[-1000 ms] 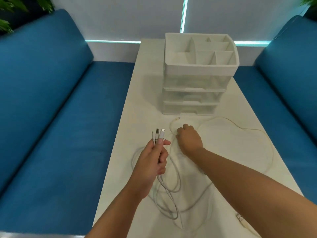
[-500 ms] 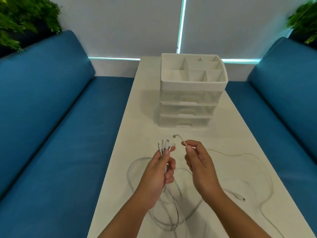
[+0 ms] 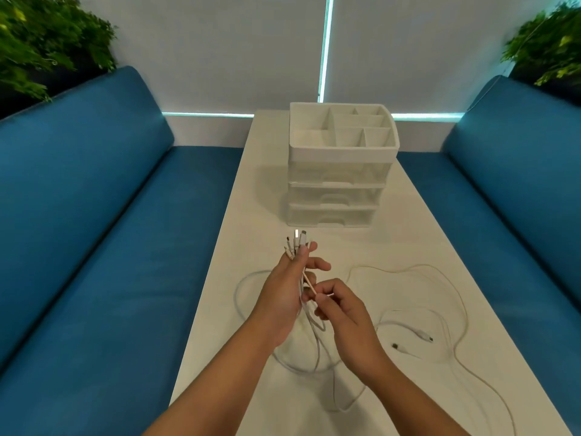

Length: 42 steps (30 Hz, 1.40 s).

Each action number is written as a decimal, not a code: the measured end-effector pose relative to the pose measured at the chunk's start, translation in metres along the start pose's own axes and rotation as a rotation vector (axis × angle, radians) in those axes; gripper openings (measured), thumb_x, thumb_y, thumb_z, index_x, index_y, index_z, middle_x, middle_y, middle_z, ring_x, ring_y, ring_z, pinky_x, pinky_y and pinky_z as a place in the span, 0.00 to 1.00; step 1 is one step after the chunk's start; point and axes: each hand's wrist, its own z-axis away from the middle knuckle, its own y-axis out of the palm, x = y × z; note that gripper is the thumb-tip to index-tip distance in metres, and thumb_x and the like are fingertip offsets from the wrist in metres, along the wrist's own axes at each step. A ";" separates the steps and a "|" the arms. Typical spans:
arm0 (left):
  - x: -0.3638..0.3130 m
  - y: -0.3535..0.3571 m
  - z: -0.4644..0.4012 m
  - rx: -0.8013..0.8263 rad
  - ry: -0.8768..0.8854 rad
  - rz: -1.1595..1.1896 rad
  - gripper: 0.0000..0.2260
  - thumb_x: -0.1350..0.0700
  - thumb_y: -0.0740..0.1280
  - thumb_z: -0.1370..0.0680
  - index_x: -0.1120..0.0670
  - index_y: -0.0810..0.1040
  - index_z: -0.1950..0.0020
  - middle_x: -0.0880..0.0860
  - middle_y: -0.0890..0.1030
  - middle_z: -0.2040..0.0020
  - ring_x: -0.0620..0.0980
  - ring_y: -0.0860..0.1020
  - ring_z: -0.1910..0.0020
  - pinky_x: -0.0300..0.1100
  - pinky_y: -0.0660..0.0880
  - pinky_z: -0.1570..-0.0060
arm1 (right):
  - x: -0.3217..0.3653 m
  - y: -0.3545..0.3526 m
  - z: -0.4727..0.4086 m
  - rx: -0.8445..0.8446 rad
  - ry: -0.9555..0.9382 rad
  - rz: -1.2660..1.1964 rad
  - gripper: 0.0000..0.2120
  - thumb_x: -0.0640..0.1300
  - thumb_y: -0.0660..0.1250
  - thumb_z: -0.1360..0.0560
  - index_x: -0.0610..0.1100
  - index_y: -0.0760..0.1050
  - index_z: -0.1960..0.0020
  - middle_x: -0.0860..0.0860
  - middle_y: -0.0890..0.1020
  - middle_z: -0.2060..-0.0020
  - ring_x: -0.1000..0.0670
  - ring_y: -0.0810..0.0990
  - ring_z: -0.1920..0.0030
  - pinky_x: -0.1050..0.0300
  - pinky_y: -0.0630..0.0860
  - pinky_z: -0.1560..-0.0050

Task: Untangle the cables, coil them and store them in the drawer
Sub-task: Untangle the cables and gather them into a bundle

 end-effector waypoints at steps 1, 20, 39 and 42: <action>0.000 0.000 0.001 0.009 0.001 0.004 0.14 0.49 0.58 0.17 0.52 0.78 0.39 0.50 0.82 0.59 0.44 0.74 0.64 0.40 0.71 0.60 | 0.000 -0.001 0.000 -0.009 0.017 -0.005 0.09 0.47 0.60 0.27 0.46 0.76 0.53 0.53 0.82 0.55 0.55 0.79 0.55 0.60 0.74 0.53; -0.006 -0.005 0.005 0.200 -0.011 -0.055 0.20 0.44 0.60 0.23 0.50 0.75 0.34 0.49 0.83 0.40 0.49 0.76 0.36 0.51 0.68 0.32 | 0.017 -0.026 -0.010 0.144 0.035 0.277 0.08 0.47 0.64 0.21 0.50 0.82 0.52 0.50 0.84 0.57 0.53 0.80 0.54 0.56 0.74 0.49; -0.009 -0.009 0.005 0.227 0.061 -0.064 0.19 0.49 0.58 0.20 0.55 0.77 0.35 0.54 0.81 0.37 0.57 0.77 0.37 0.49 0.73 0.38 | 0.035 -0.026 -0.024 0.118 -0.015 -0.080 0.09 0.40 0.67 0.23 0.42 0.81 0.44 0.38 0.83 0.55 0.43 0.82 0.58 0.56 0.80 0.52; -0.009 -0.010 0.005 0.269 0.073 -0.067 0.19 0.50 0.59 0.20 0.54 0.75 0.32 0.53 0.80 0.35 0.53 0.77 0.35 0.45 0.73 0.39 | 0.038 -0.023 -0.027 0.102 -0.030 -0.046 0.07 0.38 0.64 0.22 0.39 0.81 0.48 0.42 0.84 0.60 0.48 0.82 0.60 0.56 0.79 0.54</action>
